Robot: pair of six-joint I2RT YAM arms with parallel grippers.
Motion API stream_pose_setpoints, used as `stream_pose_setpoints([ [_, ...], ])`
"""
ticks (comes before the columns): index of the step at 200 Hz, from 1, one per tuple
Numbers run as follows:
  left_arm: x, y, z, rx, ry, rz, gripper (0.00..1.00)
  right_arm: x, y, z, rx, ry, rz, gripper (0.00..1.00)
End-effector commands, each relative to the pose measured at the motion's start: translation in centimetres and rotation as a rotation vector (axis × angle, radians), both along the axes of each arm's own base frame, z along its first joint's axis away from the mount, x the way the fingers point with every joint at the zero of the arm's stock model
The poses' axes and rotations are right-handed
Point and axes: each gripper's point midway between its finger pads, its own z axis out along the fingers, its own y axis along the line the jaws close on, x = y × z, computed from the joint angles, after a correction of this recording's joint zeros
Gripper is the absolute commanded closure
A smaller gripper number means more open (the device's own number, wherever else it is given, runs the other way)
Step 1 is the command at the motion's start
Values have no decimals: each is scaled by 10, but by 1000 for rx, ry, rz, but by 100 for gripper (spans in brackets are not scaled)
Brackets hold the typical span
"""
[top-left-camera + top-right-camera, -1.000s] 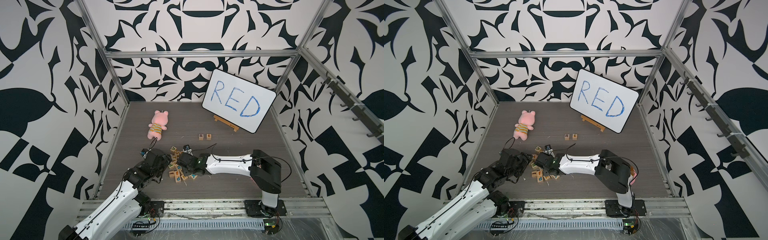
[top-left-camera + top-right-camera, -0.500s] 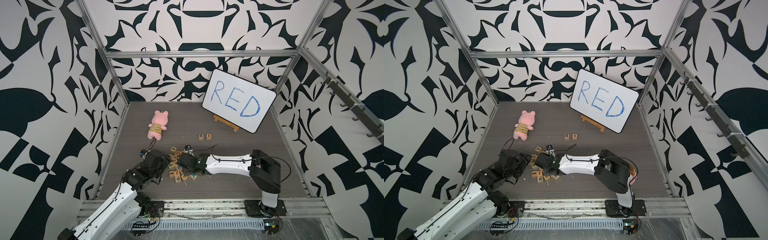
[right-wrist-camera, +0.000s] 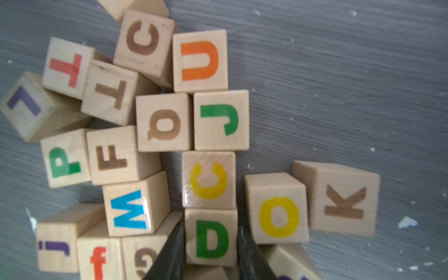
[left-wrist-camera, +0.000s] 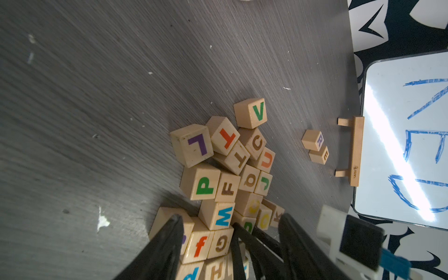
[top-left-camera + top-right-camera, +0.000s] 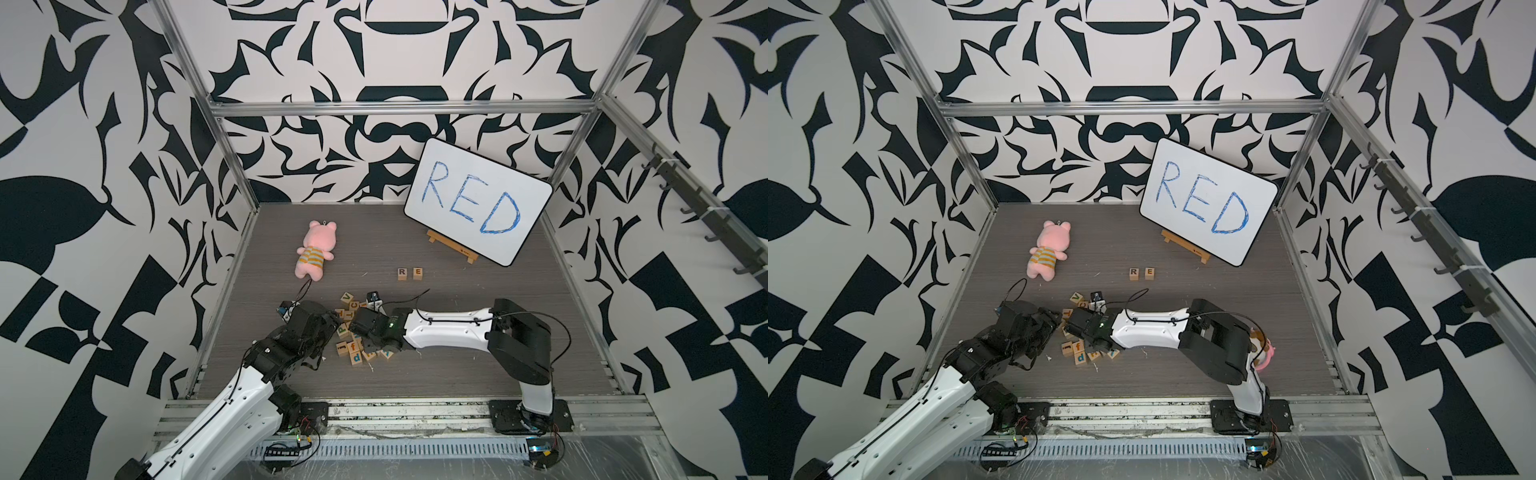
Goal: Assemble the uppercase word "red" with letter blocks
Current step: Pick up the letter block from the center of the board, then place the letter block at the center of the board.
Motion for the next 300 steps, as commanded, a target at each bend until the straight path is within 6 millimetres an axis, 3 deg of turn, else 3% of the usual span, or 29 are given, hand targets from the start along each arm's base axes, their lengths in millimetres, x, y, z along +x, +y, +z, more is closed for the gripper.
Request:
stream_pose_setpoints([
  [1, -3, 7, -7, 30, 21, 17, 33, 6, 9, 12, 16, -37, -13, 63],
  [95, -6, 15, -5, 62, 23, 34, 33, 17, 14, 8, -18, -66, -19, 74],
  [164, -9, 12, 1, 32, 11, 12, 32, 16, 4, 43, 10, -112, -10, 79],
  [203, -7, 9, 2, 23, -5, 1, 32, 19, -6, 77, 53, -166, -5, 79],
  [250, 3, 5, 10, 58, -26, -26, 30, 45, -52, 102, 34, -214, -59, 79],
  [300, 16, -11, 19, 63, -63, -102, 27, 116, -163, 108, -57, -257, -285, 79],
])
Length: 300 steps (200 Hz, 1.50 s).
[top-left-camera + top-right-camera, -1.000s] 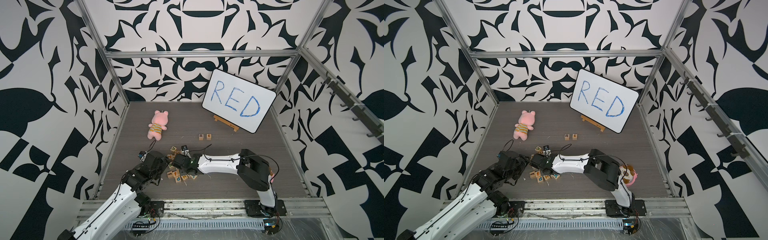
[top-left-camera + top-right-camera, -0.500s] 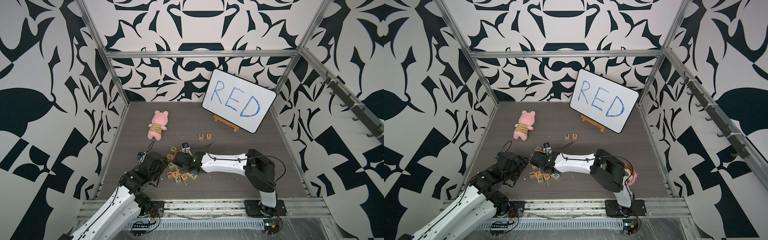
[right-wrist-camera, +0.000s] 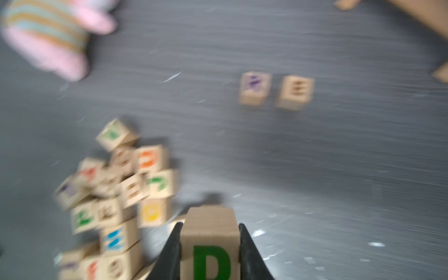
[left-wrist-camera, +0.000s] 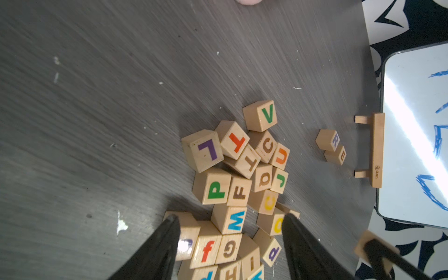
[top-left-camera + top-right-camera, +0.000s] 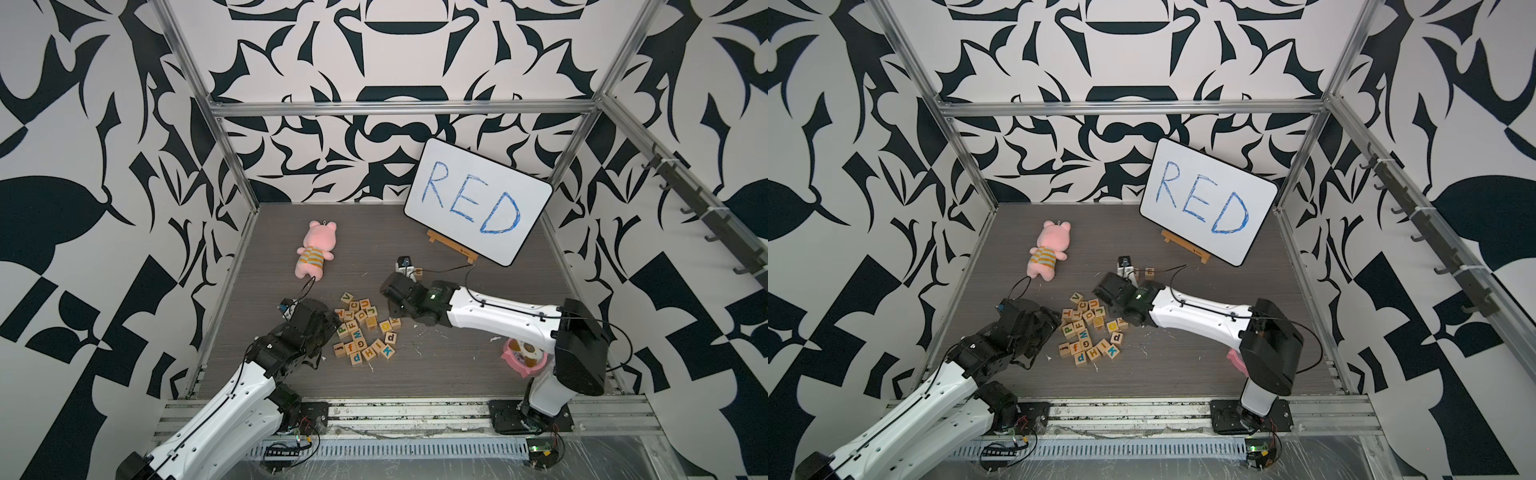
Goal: Assemble the uppercase word "red" with letter blocks
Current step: Place the letter block at the center of the board.
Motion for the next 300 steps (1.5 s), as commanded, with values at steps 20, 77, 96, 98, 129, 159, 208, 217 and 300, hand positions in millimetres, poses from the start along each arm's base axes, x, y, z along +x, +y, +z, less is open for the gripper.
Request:
stream_pose_setpoints([
  [20, 16, -20, 20, -28, -82, -91, 25, 50, -84, 2, -32, -36, -164, 78],
  [77, 23, -42, 31, -75, -158, -209, 21, 97, -106, -49, 6, 75, -212, 78],
  [96, 23, -46, 33, -83, -169, -236, 20, 105, -106, -61, -10, 95, -214, 78],
  [98, 24, -47, 33, -83, -169, -237, 20, 106, -106, -62, -9, 97, -214, 78],
  [129, 25, -53, 33, -87, -171, -269, 19, 115, -102, -76, -3, 118, -207, 78],
  [159, 27, -60, 32, -94, -169, -298, 19, 122, -97, -85, -11, 132, -195, 78],
  [208, 29, -66, 25, -80, -143, -332, 17, 133, -93, -94, -27, 135, -186, 74],
  [217, 29, -65, 24, -73, -142, -327, 16, 134, -93, -94, -36, 133, -184, 73],
  [300, 28, -48, 26, -23, -192, -278, 0, 139, -91, -80, -42, 105, -142, 53],
])
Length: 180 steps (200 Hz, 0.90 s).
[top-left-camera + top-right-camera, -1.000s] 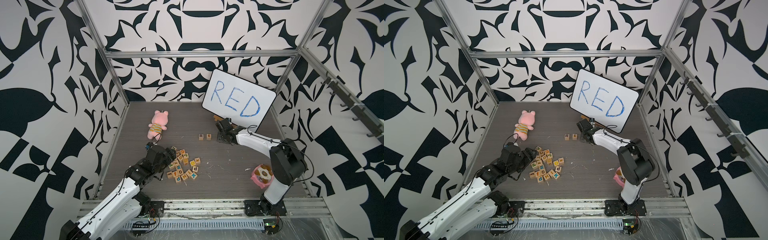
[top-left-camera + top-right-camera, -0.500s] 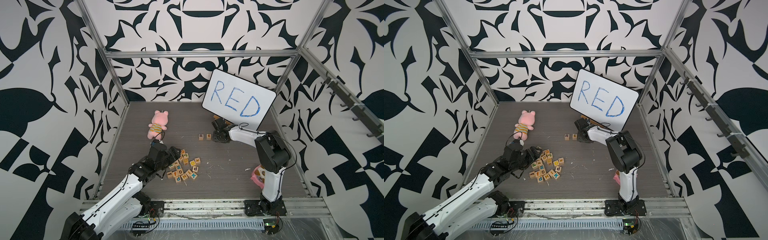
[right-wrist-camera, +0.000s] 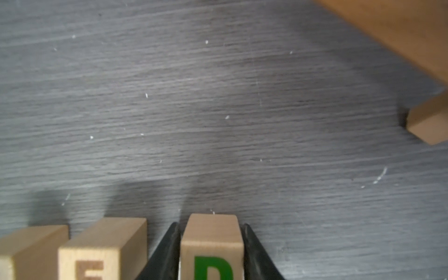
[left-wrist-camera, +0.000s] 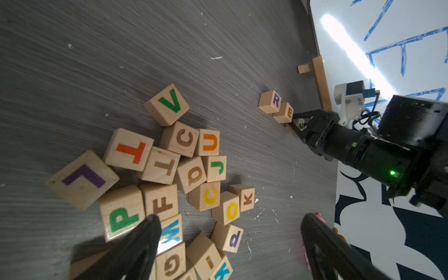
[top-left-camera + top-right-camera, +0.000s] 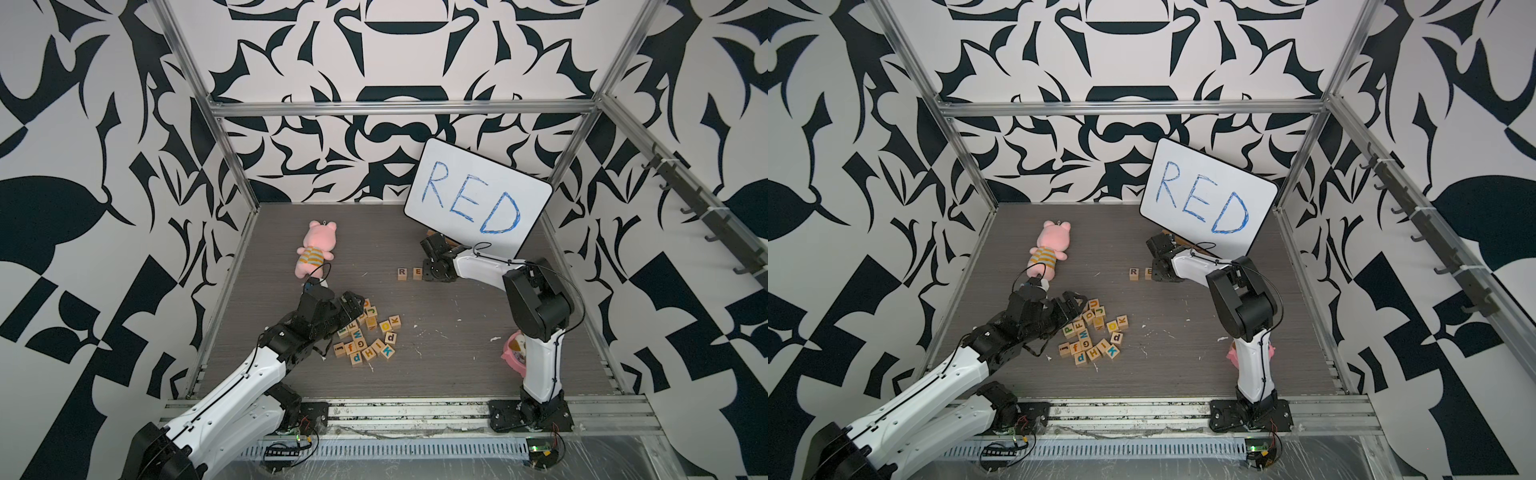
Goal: Assemble the uppercase word "red" with letter blocks
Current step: Place the letter block at the center of the board, then reset both arms
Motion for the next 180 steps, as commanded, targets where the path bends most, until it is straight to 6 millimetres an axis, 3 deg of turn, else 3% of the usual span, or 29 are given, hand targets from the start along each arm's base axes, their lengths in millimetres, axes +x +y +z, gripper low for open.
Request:
stream_pose_setpoints([
  [1, 0, 9, 0, 33, -31, 24, 0, 9, 2, 29, 16, -56, 14, 53],
  [48, 6, 29, 13, 97, -108, 97, 1, 2, -2, 65, 26, -104, 26, 36],
  [76, 22, 56, 35, 237, -257, 188, 0, -14, -8, 110, 56, -194, 42, 33],
  [95, 35, 76, 57, 367, -410, 252, 0, -30, -31, 145, 20, -309, -5, 31],
  [101, 39, 86, 65, 416, -452, 292, 0, -35, -38, 158, 21, -356, -12, 25],
  [111, 44, 101, 76, 503, -509, 344, 1, -43, -53, 177, 21, -459, -39, 1],
  [129, 59, 128, 85, 624, -561, 427, 1, -56, -73, 202, -33, -639, -18, 0],
  [158, 86, 177, 67, 667, -454, 550, 0, -70, -113, 214, -278, -887, 0, 0],
  [180, 108, 186, 45, 839, -482, 446, 0, -70, -151, 192, -414, -942, -62, 0],
])
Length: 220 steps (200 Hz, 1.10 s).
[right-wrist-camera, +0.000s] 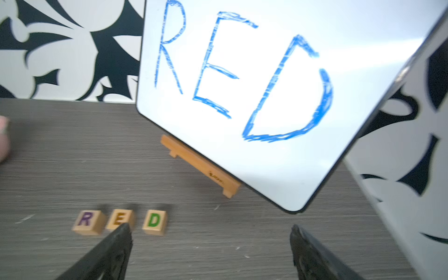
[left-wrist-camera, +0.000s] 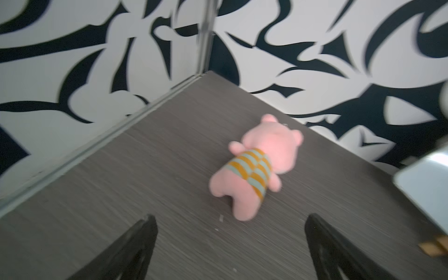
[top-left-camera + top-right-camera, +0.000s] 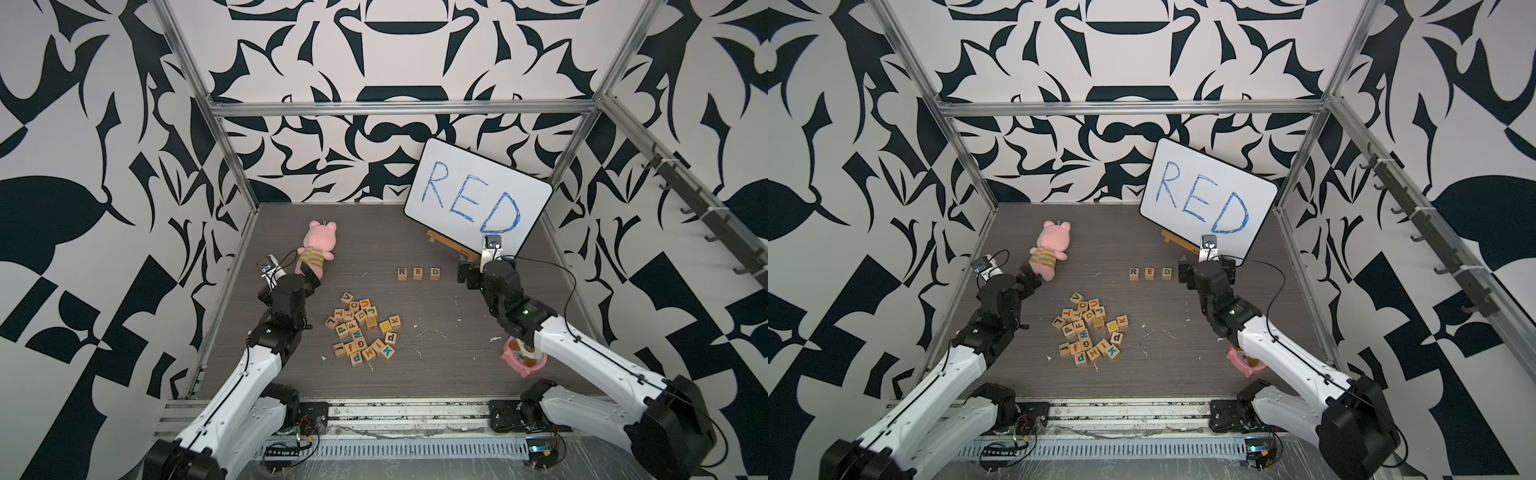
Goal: Assemble the uppercase word "red" with letter blocks
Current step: Reset both arms
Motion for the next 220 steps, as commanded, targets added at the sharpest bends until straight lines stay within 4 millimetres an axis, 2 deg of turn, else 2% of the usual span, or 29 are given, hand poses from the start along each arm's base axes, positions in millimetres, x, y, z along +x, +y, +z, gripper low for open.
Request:
stream_pose_setpoints([
  [1, 22, 7, -2, 202, -18, -62, 0, 9, -47, 12, -162, -174, -153, 0],
  [22, 32, 15, -16, 290, -7, -38, 1, 15, -78, -27, -147, -102, -192, 0],
  [48, 43, 14, -35, 333, 22, -91, 1, 16, -91, -43, -100, -93, -215, 0],
  [50, 44, 14, -43, 328, 36, -93, 1, 16, -92, -46, -94, -82, -215, 0],
  [61, 46, 13, -56, 307, 25, -118, 1, 18, -93, -58, -89, -34, -205, 0],
  [79, 49, 13, -59, 329, 12, -134, 1, 15, -94, -71, -76, -37, -205, 0],
  [94, 51, 22, -63, 293, -2, -114, 1, 21, -90, -83, -67, -29, -173, 0],
  [113, 53, 31, -82, 220, -23, -140, 0, 30, -87, -101, -71, -19, -160, 0],
  [125, 55, 37, -83, 217, -54, -120, 0, 33, -82, -113, -71, -7, -126, 0],
  [147, 57, 34, -90, 194, 21, -148, 0, 37, -82, -115, -52, 22, -109, 0],
  [160, 63, 38, -90, 207, 25, -129, 0, 40, -86, -116, -46, 30, -119, 0],
  [193, 63, 38, -91, 198, 40, -128, 0, 38, -99, -116, -32, 30, -192, 0],
  [220, 63, 38, -91, 196, 41, -126, 0, 38, -99, -115, -33, 31, -192, 0],
])
